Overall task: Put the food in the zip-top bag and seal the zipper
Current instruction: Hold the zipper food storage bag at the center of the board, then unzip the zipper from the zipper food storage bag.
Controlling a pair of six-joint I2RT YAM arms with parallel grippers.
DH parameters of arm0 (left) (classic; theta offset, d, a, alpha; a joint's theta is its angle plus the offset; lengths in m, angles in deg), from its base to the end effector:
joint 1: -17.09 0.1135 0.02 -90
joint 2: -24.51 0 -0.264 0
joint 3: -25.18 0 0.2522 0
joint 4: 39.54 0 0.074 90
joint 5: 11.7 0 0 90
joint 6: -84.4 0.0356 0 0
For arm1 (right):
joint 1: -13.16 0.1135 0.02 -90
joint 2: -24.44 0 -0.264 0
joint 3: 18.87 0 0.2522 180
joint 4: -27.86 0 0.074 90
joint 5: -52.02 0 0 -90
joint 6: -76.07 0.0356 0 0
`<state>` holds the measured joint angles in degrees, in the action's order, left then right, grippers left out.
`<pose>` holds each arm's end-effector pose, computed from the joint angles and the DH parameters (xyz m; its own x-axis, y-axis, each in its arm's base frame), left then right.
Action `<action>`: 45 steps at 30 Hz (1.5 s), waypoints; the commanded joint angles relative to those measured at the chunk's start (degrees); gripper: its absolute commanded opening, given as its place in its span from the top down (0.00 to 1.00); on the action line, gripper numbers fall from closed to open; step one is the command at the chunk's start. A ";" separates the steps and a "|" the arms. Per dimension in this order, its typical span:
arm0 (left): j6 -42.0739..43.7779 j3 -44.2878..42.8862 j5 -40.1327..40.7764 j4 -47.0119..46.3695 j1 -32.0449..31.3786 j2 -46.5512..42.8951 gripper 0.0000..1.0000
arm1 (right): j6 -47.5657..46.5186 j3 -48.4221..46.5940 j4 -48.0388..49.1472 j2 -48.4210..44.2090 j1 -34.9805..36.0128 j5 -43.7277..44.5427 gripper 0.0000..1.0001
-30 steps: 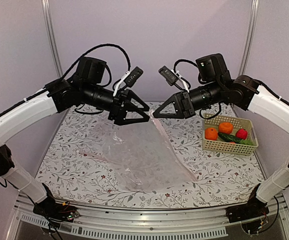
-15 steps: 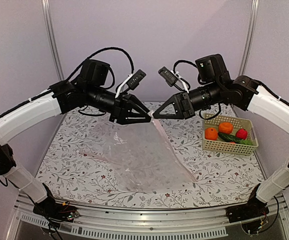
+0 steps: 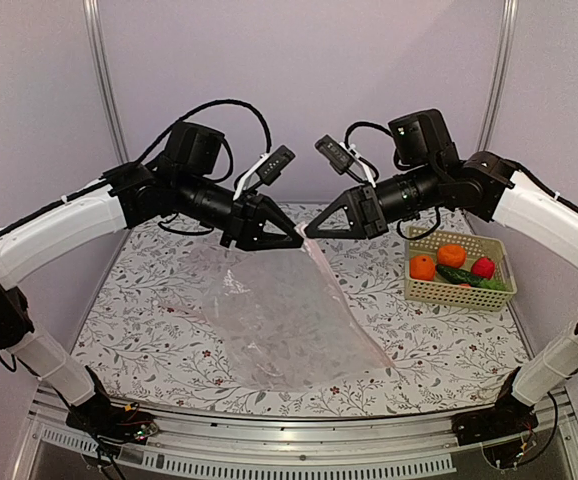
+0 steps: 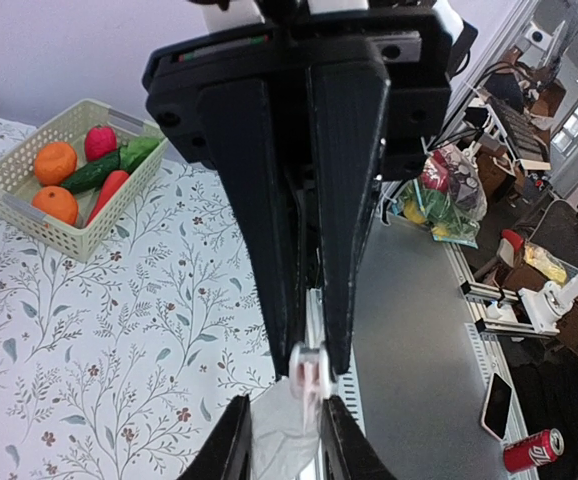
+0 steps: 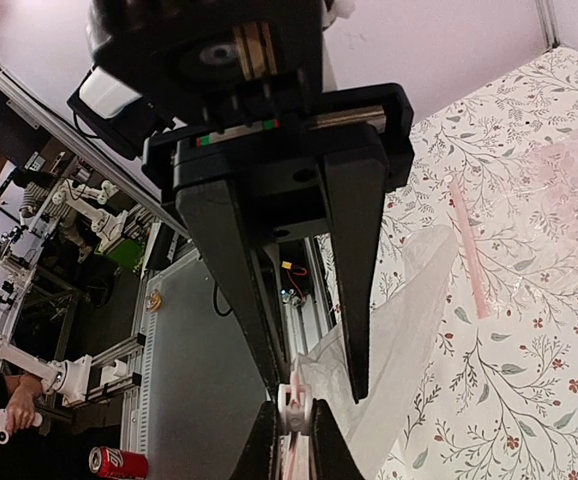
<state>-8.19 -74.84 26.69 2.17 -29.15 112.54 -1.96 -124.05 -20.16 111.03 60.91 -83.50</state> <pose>0.2158 -0.2656 0.3821 -0.3841 0.3605 -0.8500 0.9029 -0.0459 -0.4274 0.2028 0.2610 0.4088 -0.5174 -0.3535 -0.7793 -0.8476 0.0863 0.5236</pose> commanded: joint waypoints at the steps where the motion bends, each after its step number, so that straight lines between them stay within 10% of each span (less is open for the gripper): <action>1: -0.16 0.54 -0.32 0.23 -0.52 0.06 0.77 | -0.10 0.36 -0.56 1.04 0.41 1.16 1.00; 13: -0.61 1.07 -0.24 -0.76 -0.52 -0.38 1.00 | -0.49 0.36 -1.75 1.30 0.40 2.51 1.00; 45: -2.77 2.14 2.79 -3.02 1.75 -1.84 1.00 | -1.68 1.41 -3.45 1.83 0.38 5.02 1.00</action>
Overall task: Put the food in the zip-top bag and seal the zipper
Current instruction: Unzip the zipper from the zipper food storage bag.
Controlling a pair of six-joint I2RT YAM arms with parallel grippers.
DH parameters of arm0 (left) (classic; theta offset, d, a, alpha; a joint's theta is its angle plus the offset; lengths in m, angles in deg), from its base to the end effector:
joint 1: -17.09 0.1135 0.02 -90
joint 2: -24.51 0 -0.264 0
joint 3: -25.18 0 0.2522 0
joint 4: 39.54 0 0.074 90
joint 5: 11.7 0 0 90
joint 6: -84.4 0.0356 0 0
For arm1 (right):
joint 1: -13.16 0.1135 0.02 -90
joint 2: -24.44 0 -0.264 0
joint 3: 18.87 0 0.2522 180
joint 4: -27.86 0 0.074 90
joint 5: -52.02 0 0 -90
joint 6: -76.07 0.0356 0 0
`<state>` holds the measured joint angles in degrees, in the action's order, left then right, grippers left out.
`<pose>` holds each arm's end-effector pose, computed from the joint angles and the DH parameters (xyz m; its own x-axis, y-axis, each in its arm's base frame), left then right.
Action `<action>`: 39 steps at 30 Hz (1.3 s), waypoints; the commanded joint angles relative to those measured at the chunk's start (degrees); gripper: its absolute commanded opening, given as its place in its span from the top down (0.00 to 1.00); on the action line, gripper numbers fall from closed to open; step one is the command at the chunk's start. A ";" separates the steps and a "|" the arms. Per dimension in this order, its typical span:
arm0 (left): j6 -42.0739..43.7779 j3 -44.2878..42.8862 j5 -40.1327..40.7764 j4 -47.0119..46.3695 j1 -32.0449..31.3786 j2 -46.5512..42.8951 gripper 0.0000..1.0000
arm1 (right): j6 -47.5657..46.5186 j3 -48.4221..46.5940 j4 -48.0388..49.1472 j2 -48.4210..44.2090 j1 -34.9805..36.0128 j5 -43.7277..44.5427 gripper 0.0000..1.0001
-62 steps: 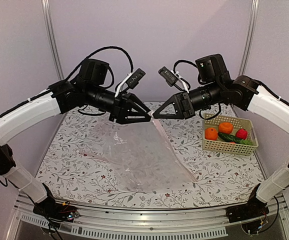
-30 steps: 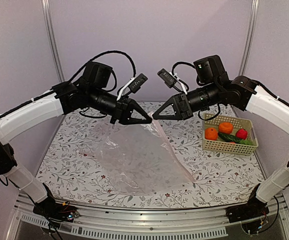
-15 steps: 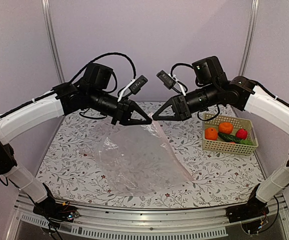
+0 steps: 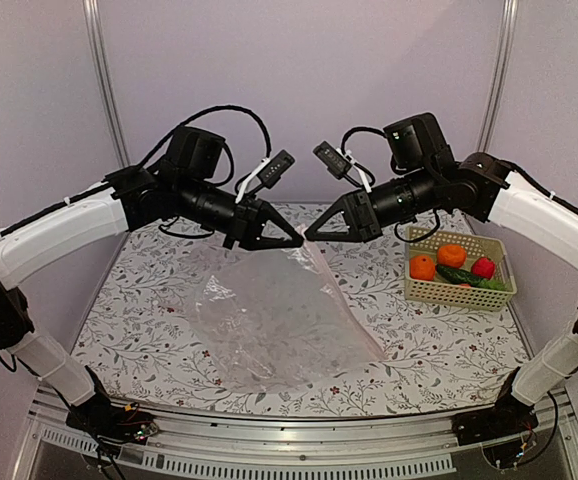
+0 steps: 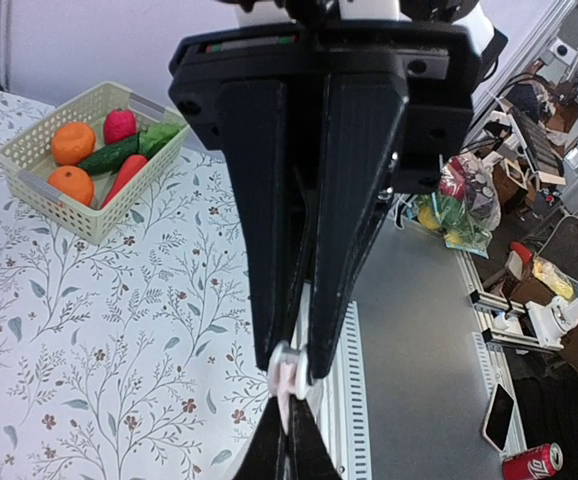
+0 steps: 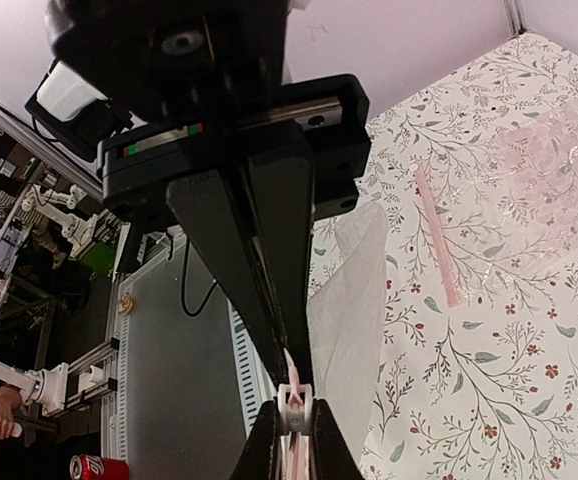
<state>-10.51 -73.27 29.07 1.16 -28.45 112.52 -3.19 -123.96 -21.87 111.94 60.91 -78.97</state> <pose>0.2209 -0.2636 0.3740 -0.4308 0.3592 -0.8279 0.8907 0.0213 -0.4542 0.2075 0.2632 0.3998 -0.5251 -0.3689 -0.7669 -0.8492 0.1681 0.5006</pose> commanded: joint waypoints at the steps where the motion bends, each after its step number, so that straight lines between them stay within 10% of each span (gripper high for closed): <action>1: -0.45 0.57 0.41 -1.98 1.14 -1.93 1.00 | -0.53 1.33 -1.77 0.91 0.41 0.49 1.00; 39: -2.01 2.42 4.35 -4.35 4.52 -4.81 1.00 | -0.46 1.68 -1.95 1.09 0.34 0.42 1.00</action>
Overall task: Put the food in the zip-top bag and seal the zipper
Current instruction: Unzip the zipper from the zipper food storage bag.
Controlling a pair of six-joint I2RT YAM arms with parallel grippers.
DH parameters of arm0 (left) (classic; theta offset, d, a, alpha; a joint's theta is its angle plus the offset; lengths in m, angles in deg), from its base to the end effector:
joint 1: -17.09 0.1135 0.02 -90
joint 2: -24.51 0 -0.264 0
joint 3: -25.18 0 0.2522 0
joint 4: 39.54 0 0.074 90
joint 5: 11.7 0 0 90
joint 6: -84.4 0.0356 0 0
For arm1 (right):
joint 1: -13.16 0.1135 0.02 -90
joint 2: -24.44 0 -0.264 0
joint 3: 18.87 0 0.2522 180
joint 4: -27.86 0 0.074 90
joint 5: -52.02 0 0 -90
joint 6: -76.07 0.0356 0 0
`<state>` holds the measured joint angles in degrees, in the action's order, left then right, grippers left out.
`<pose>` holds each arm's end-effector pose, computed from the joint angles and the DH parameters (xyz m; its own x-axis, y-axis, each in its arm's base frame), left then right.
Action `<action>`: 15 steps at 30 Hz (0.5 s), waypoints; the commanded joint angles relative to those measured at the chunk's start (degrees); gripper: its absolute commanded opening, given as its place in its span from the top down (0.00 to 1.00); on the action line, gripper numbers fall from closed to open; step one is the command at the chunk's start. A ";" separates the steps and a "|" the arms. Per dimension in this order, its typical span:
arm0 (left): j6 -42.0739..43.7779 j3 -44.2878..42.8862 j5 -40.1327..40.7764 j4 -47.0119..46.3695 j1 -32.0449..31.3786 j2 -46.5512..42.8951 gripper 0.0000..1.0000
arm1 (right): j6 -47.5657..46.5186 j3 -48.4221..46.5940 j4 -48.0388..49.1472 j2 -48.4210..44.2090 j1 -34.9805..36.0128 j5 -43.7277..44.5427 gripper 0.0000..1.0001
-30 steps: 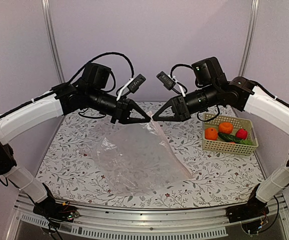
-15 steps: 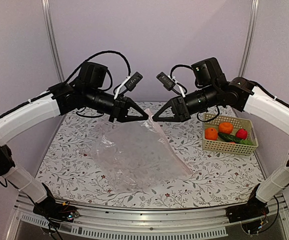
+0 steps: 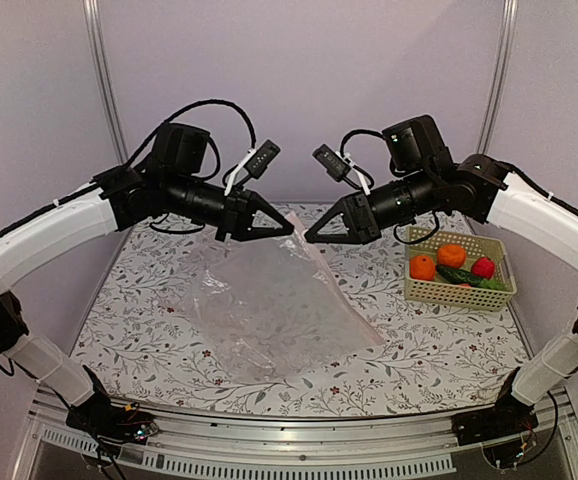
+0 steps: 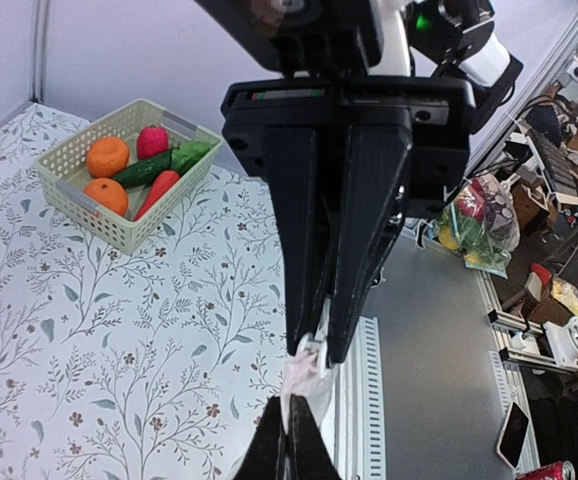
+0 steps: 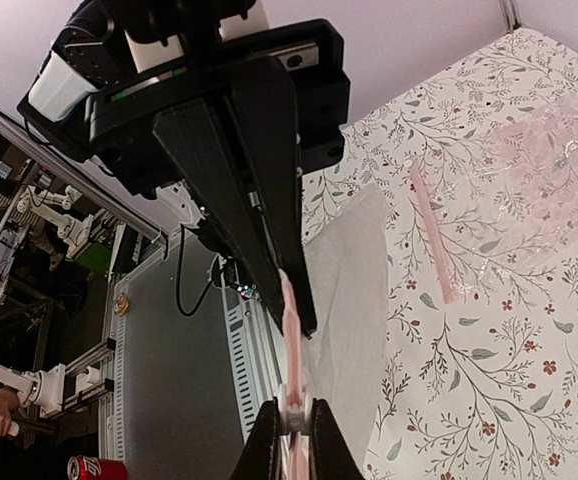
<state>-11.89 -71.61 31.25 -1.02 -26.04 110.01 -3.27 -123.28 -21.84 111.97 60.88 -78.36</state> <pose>0.2259 -0.2473 0.3811 -0.4350 0.3052 -0.8471 0.8985 0.0863 -0.4303 0.2083 0.2633 0.3957 -0.5304 -0.3738 -0.7609 -0.8464 0.1820 0.5005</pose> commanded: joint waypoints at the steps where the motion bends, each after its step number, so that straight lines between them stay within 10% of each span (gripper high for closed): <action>1: -0.69 0.82 2.46 -2.17 2.30 -2.33 1.00 | -0.37 1.00 -2.04 1.02 0.39 -0.19 1.00; 15: -2.26 1.84 4.99 -3.73 5.04 -3.51 1.00 | -0.47 1.09 -2.23 1.24 0.43 -0.11 1.00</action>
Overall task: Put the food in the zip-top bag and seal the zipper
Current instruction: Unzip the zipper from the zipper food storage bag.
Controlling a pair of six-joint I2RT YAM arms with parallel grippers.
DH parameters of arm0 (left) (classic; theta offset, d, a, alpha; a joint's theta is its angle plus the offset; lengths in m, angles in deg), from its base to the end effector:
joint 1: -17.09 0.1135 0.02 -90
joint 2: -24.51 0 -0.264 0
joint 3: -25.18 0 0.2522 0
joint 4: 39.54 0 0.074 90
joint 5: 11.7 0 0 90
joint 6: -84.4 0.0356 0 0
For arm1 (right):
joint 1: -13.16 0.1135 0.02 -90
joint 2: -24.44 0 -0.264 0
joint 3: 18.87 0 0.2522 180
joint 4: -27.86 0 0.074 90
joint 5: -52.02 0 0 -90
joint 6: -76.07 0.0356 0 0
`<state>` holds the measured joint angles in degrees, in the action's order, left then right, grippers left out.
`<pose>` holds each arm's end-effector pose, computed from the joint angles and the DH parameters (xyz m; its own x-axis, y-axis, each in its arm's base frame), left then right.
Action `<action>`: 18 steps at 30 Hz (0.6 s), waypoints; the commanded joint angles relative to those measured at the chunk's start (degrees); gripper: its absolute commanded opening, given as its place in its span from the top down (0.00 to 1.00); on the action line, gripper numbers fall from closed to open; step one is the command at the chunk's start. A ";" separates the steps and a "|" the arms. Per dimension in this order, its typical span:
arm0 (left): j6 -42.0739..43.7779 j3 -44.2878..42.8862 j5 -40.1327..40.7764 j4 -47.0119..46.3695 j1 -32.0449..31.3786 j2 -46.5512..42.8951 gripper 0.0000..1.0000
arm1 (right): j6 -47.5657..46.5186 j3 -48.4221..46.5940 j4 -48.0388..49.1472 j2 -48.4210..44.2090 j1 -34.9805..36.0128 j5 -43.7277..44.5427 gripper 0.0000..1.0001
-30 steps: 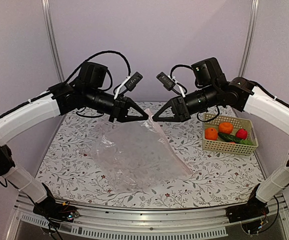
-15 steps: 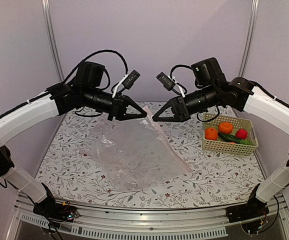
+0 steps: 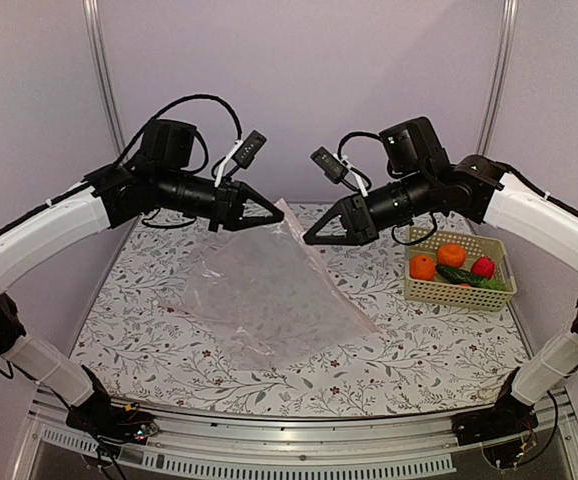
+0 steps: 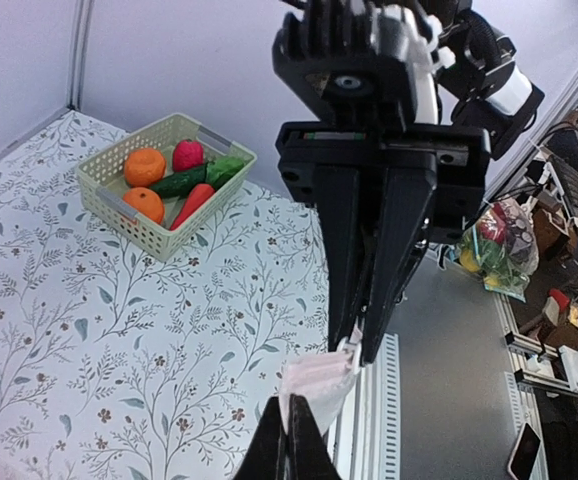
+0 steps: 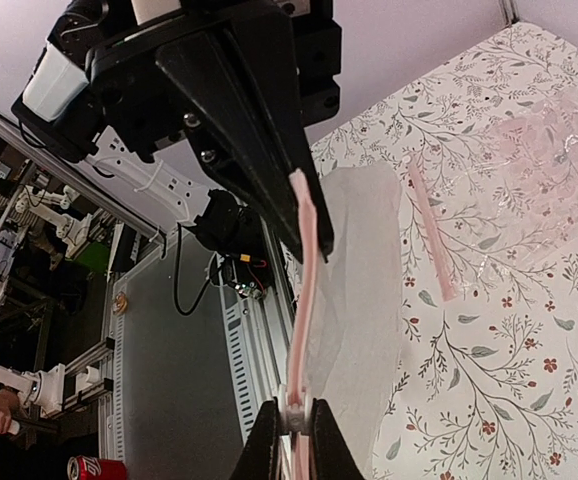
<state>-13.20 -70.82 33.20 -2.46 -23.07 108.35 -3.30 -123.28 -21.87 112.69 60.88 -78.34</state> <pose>0.2345 -0.2309 0.3873 -0.4443 0.2528 -0.8595 0.8953 0.1600 -0.4158 0.2106 0.2659 0.3917 -0.5366 -0.3812 -0.7529 -0.8422 0.1869 0.5056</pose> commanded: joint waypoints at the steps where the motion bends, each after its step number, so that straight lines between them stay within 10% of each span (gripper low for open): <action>1: -1.17 1.11 3.43 -2.39 2.36 -1.91 1.00 | -0.44 1.09 -2.19 0.65 0.44 -0.14 1.00; 18: -4.34 2.42 6.87 -4.58 6.51 -2.15 1.00 | -0.57 1.35 -2.23 1.05 0.43 -0.16 1.00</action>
<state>-16.61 -69.21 37.03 -4.58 -18.87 107.65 -3.30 -122.63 -21.93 113.08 60.88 -77.53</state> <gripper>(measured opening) 0.003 0.059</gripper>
